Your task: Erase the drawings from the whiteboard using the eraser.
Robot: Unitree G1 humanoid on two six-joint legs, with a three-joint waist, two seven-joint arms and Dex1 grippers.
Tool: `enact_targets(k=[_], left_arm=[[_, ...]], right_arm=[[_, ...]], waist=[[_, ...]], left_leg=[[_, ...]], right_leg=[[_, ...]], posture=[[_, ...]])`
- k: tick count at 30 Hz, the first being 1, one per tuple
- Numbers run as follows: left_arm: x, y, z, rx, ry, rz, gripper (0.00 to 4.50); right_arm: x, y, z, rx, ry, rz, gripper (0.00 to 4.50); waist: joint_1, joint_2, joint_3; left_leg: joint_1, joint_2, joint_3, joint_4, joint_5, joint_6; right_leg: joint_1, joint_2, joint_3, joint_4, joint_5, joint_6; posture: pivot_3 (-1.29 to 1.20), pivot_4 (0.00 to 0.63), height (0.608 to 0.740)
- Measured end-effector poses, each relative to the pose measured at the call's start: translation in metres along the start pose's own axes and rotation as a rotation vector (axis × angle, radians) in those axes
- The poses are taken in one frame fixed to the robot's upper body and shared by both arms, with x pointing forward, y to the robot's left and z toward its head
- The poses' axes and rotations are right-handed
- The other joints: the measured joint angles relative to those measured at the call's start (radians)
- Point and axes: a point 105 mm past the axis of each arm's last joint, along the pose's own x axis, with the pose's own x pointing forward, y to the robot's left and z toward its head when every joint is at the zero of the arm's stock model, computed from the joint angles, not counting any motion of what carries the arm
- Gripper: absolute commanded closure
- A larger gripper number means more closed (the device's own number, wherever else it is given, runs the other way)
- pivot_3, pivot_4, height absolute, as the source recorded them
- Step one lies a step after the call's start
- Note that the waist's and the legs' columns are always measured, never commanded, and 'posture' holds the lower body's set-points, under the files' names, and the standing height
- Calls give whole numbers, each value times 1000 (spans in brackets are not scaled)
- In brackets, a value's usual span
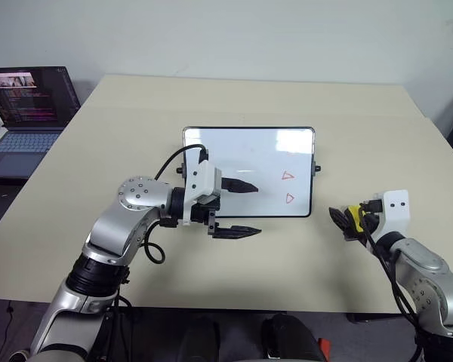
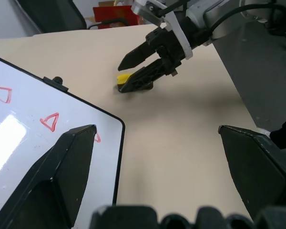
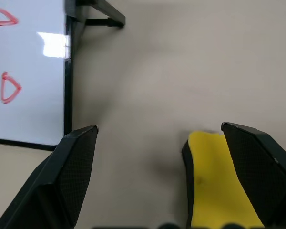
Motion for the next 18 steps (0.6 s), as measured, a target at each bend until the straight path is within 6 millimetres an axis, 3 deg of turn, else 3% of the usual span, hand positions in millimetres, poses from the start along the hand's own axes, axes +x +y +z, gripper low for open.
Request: enact_targets(k=[7,18], left_arm=[[1,5,3,17,-6,4,0],[3,3,3,18,-8,-12,0]], right_arm=[[-4,-17,4,39,-5,-80,16],[1,-24,-16,97,80,-79,16]], waist=[[3,0,0],[3,0,0]], left_leg=[[0,0,1,0,0,0],[0,0,2,0,0,0]], right_leg=[[-1,1,1,0,0,-1],[-1,1,1,0,0,-1]], posture=[[0,150,740],[0,150,740]])
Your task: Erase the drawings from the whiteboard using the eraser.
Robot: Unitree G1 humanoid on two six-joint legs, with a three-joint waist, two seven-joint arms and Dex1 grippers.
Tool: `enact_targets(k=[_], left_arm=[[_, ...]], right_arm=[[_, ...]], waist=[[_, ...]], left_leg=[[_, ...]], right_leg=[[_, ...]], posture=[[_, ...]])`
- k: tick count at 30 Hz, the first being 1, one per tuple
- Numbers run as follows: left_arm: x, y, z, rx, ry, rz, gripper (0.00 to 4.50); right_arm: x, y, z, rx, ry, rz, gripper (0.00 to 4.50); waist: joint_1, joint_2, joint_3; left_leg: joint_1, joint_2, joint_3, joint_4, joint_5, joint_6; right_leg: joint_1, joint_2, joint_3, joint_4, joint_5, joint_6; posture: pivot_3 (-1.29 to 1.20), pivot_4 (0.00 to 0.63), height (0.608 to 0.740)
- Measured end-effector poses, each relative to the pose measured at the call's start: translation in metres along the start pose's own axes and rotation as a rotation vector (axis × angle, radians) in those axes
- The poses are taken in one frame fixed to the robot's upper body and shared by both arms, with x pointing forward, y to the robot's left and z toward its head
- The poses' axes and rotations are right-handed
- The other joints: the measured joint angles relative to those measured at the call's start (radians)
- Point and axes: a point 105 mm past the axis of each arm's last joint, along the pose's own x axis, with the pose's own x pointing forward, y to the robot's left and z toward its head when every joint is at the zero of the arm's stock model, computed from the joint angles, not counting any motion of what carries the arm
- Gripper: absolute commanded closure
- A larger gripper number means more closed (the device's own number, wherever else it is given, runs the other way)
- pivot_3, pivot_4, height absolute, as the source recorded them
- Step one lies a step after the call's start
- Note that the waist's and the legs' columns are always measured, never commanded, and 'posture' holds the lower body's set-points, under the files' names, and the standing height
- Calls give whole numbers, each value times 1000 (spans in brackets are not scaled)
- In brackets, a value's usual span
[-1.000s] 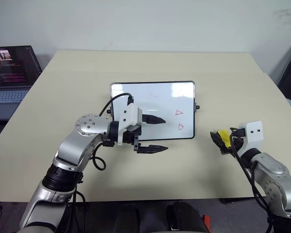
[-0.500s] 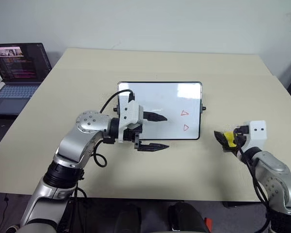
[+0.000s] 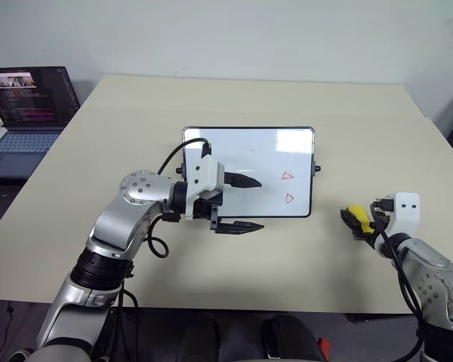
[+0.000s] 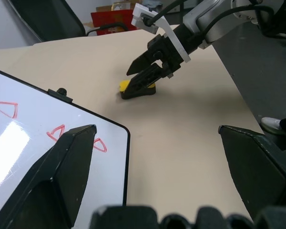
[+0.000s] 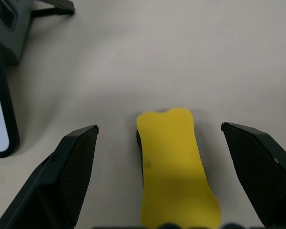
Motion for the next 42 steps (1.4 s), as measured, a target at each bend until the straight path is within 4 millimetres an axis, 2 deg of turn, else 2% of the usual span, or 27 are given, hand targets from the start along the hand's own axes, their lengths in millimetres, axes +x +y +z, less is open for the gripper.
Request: enact_targets(k=[13,16,23,33,42], left_arm=[[0,0,-1,-2,2,4,0],[0,-1,-3,-10,4,6,0],[0,-1,-4,-16,6,19,0],[-3,-4,-12,-57,25,62,0],[-16,1,-19,-105,44,227,0]], right_arm=[[8,-6,-1,8,9,8,16],[10,-6,-4,12,22,8,592],[11,-8,-5,9,21,1,3060],[11,-6,-5,15,15,5,3102],[9,4,-7,-75,7,41,3102]], waist=[[0,0,0],[0,0,0],[0,0,0],[0,0,0],[0,0,0]], left_leg=[[0,0,0,0,0,0],[0,0,0,0,0,0],[0,0,0,0,0,0],[0,0,0,0,0,0],[1,1,0,0,0,0]], right_leg=[[0,0,0,0,1,-2],[0,0,0,0,1,-2],[0,0,0,0,1,-2],[0,0,0,0,1,-3],[0,-1,1,0,1,-2]], posture=[[0,150,740],[0,150,740],[0,150,740],[0,150,740],[0,150,740]])
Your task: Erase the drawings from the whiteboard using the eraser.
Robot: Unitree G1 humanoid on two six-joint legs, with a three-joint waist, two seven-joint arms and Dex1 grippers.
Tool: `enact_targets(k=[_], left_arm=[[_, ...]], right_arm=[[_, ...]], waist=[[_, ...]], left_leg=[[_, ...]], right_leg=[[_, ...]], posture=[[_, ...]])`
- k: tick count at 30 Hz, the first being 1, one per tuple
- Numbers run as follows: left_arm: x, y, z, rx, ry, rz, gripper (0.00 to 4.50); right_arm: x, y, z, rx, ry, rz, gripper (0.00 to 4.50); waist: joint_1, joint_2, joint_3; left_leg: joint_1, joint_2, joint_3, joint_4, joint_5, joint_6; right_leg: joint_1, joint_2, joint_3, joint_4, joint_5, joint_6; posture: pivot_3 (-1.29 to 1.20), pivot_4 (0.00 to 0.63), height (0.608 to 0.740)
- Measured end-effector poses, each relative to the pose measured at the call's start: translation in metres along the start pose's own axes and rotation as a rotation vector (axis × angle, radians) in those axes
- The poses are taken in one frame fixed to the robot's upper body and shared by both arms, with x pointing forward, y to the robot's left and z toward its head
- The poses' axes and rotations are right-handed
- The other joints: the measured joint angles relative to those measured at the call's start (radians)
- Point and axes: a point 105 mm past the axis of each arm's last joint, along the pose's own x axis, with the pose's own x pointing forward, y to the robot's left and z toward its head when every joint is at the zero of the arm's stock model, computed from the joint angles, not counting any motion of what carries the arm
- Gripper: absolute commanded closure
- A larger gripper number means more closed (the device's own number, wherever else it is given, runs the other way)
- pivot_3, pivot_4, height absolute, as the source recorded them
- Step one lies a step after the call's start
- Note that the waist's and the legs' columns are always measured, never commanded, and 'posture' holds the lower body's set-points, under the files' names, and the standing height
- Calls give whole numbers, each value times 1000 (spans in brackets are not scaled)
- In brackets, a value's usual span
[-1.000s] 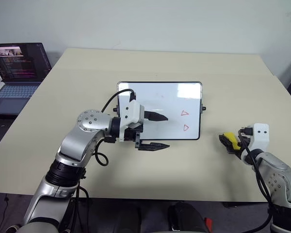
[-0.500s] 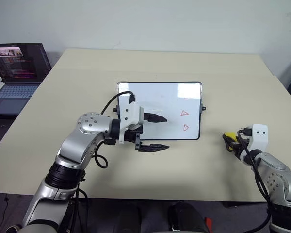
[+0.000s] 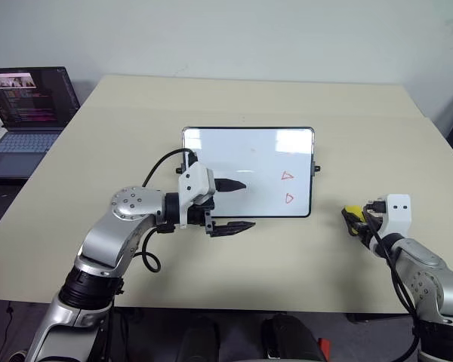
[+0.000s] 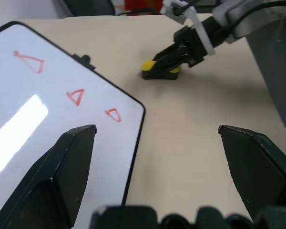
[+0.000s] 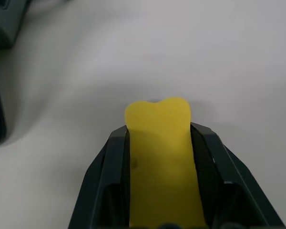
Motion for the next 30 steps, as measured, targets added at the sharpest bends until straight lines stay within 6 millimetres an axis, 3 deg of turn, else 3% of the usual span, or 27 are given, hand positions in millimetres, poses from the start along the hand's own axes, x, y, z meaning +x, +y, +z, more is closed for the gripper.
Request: enact_targets(k=[9,23,28,30], left_arm=[[-7,16,6,1,-29,156,0],[-10,53,12,68,12,268,0],[9,51,17,45,-12,219,0],[14,49,18,38,-15,199,0]], right_arm=[[-2,21,14,-103,-48,87,3102],[-16,93,99,-348,-336,284,3102],[2,127,131,-495,-449,291,3103],[11,133,134,-541,-466,277,3104]], waist=[[0,0,0],[0,0,0],[-2,0,0],[-1,0,0]], left_leg=[[0,0,0,0,0,0],[0,-1,0,1,0,0],[0,-2,0,1,0,0],[-1,-1,0,0,0,0]], right_leg=[[0,0,0,0,0,0],[0,0,-1,0,1,0],[-1,1,-1,0,1,-1],[-2,1,-1,0,1,-1]], posture=[[0,150,740],[0,150,740],[0,150,740],[0,150,740]])
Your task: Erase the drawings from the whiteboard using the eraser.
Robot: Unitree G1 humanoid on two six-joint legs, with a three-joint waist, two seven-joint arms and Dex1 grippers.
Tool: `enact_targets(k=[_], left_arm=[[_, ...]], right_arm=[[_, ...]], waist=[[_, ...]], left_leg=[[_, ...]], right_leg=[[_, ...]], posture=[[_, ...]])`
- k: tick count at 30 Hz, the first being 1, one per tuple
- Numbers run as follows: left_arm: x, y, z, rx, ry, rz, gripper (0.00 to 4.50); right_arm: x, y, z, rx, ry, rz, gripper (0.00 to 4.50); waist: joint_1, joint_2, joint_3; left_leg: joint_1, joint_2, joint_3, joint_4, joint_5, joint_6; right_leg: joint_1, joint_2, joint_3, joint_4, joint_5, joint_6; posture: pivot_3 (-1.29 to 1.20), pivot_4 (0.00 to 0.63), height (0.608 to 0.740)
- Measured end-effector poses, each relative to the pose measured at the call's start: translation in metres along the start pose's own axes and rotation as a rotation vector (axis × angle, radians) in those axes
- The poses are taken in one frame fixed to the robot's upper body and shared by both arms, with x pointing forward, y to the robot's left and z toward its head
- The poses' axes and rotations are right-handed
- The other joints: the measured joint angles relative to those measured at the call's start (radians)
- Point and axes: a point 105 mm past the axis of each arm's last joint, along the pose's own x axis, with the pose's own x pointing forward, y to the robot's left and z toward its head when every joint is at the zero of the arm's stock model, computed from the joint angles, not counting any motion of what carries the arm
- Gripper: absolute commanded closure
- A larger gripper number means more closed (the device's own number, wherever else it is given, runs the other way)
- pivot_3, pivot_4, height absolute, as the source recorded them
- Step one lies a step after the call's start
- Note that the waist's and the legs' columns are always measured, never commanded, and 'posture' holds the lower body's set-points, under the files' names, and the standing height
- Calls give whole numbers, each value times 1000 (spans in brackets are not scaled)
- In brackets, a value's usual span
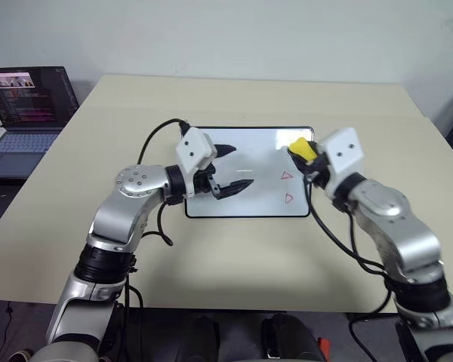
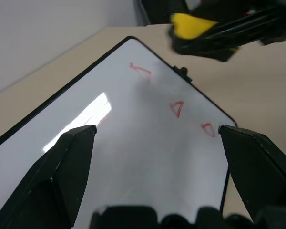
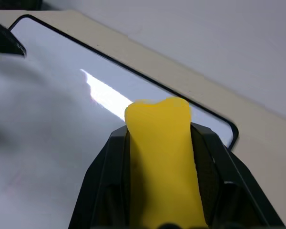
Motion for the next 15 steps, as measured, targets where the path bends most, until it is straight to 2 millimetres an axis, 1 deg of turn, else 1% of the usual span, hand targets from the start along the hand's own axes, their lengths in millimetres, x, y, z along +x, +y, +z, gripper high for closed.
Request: enact_targets(k=[4,7,10,15], left_arm=[[4,8,-1,-32,9,18,0],[6,9,1,-35,3,17,0],[6,8,0,-39,6,15,0],[7,6,-1,-45,6,11,0]], right_arm=[[15,-1,-13,-26,37,-44,3105],[24,-2,-12,-34,26,-74,3105],[32,-10,-15,-53,29,-123,3105],[36,-19,-23,-78,58,-159,3105]], waist=[[2,0,0],[2,0,0],[1,0,0],[1,0,0]], left_leg=[[-2,1,0,0,0,0],[-2,1,1,0,0,0],[-1,1,1,0,0,0],[-1,1,1,0,0,0]], right_leg=[[-2,-1,0,0,0,0],[-2,-2,1,0,0,0],[-2,-2,1,0,0,0],[-2,-2,1,1,0,0]], posture=[[0,150,740],[0,150,740],[0,150,740],[0,150,740]])
